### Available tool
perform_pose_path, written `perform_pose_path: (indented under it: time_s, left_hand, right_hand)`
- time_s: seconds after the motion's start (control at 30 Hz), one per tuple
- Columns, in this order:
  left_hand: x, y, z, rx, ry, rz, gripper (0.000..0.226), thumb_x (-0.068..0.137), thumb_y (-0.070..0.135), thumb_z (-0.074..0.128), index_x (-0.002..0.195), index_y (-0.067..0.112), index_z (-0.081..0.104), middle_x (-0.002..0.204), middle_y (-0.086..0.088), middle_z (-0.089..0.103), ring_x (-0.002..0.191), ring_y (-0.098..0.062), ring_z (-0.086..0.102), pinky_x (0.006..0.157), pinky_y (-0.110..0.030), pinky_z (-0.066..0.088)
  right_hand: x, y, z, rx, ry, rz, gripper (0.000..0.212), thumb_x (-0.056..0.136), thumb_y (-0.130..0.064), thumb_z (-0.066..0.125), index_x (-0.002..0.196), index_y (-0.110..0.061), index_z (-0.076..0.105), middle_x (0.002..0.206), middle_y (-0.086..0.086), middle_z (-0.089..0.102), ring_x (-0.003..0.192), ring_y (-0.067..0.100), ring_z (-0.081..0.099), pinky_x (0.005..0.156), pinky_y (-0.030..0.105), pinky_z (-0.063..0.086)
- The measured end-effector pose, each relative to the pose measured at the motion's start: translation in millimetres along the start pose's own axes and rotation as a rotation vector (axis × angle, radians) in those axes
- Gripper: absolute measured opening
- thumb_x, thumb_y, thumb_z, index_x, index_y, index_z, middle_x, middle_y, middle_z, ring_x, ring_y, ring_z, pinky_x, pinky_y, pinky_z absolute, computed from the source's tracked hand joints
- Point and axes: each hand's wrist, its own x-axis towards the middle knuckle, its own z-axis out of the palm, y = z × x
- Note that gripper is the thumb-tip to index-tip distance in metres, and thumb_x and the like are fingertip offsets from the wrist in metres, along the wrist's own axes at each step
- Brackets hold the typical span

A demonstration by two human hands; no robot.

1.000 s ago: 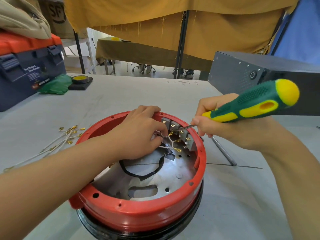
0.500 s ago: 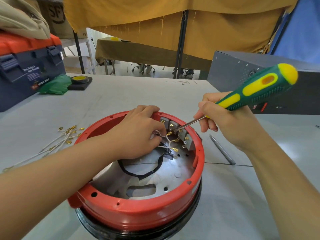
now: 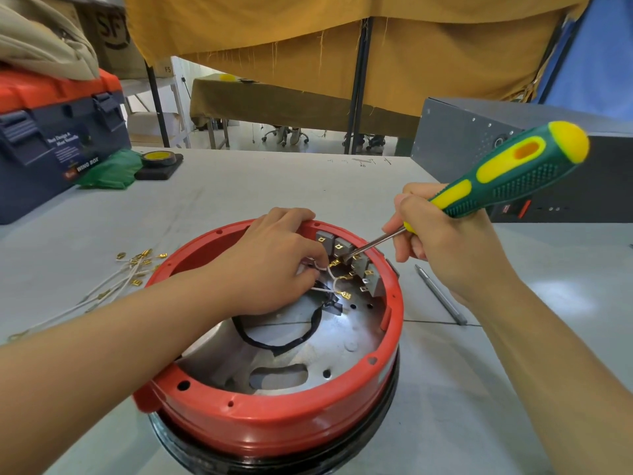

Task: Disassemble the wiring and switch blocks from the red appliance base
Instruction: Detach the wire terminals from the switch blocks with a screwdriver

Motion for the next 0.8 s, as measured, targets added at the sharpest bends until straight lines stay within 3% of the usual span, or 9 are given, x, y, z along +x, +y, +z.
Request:
perform_pose_path:
  time_s: [0.2, 0.37, 0.63, 0.8]
  left_hand:
    - [0.7, -0.3, 0.7, 0.01, 0.01, 0.005, 0.021, 0.092, 0.031, 0.052, 0.107, 0.037, 0.064, 0.148, 0.001, 0.027, 0.135, -0.019, 0.021, 0.11, -0.034, 0.022]
    - [0.9, 0.5, 1.7, 0.019, 0.02, 0.02, 0.021, 0.091, 0.028, 0.052, 0.106, 0.036, 0.064, 0.148, 0.001, 0.028, 0.133, -0.019, 0.024, 0.11, -0.033, 0.023]
    - [1.5, 0.7, -0.1, -0.007, 0.015, 0.015, 0.02, 0.091, 0.029, 0.054, 0.104, 0.037, 0.066, 0.149, 0.002, 0.027, 0.134, -0.018, 0.023, 0.11, -0.032, 0.022]
    - [0.1, 2.6, -1.1, -0.041, 0.005, 0.017, 0.018, 0.089, 0.03, 0.056, 0.1, 0.035, 0.069, 0.149, -0.001, 0.028, 0.136, -0.019, 0.021, 0.111, -0.031, 0.02]
  right_hand:
    - [0.0, -0.2, 3.5, 0.112, 0.044, 0.092, 0.033, 0.071, -0.025, 0.047, 0.054, 0.003, 0.054, 0.039, 0.005, 0.05, 0.035, 0.006, 0.04, 0.041, 0.011, 0.032]
    - [-6.0, 1.4, 14.1, 0.058, 0.031, 0.049, 0.039, 0.074, -0.024, 0.047, 0.062, 0.014, 0.048, 0.04, 0.012, 0.049, 0.035, 0.008, 0.04, 0.041, 0.011, 0.033]
    - [-7.7, -2.1, 3.6, 0.09, 0.068, -0.024, 0.044, 0.076, -0.023, 0.047, 0.06, 0.018, 0.051, 0.037, 0.003, 0.047, 0.041, 0.004, 0.049, 0.047, 0.007, 0.035]
    - [-7.8, -5.2, -5.2, 0.153, 0.106, -0.077, 0.029, 0.072, -0.025, 0.051, 0.052, -0.004, 0.054, 0.037, -0.001, 0.043, 0.039, 0.008, 0.041, 0.046, 0.008, 0.03]
